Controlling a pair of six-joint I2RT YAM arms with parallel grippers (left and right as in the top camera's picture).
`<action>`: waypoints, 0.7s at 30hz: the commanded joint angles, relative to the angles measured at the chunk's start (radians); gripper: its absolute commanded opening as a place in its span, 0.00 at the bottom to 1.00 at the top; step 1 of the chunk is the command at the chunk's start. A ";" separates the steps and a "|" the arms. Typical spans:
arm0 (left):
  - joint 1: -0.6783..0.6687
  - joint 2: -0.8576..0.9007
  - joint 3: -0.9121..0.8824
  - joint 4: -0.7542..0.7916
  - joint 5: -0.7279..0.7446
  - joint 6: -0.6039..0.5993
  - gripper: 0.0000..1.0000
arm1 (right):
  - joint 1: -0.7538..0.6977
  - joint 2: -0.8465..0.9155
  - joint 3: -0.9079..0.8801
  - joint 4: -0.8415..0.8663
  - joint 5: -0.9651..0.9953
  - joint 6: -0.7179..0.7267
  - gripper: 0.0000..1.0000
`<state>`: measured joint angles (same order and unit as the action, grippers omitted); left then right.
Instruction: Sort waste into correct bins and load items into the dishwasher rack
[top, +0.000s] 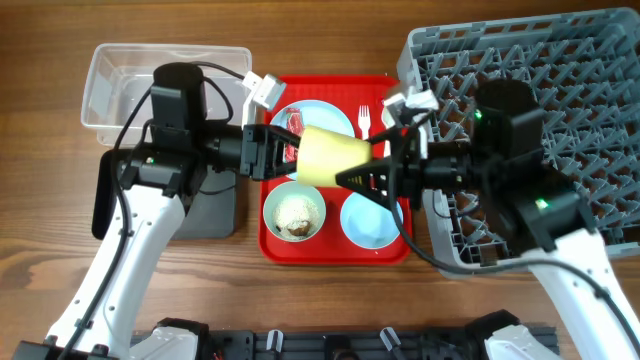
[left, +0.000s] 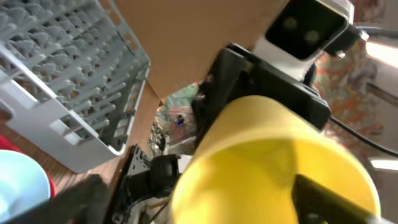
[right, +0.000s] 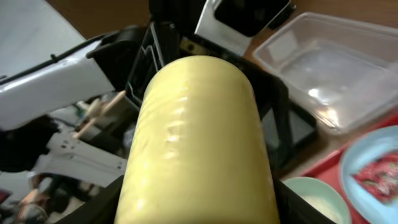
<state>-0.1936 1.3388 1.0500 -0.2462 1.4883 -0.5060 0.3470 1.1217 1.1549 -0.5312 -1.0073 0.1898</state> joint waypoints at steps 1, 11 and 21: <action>-0.004 -0.013 0.011 0.004 -0.049 0.013 1.00 | -0.109 -0.116 0.018 -0.097 0.262 0.023 0.45; -0.004 -0.013 0.011 -0.005 -0.174 0.050 1.00 | -0.575 -0.228 0.018 -0.542 0.674 0.061 0.45; -0.004 -0.013 0.011 -0.035 -0.193 0.054 1.00 | -0.608 0.097 0.015 -0.864 0.803 -0.010 0.45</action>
<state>-0.1955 1.3376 1.0500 -0.2832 1.3056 -0.4755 -0.2573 1.1419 1.1629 -1.3804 -0.2855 0.2230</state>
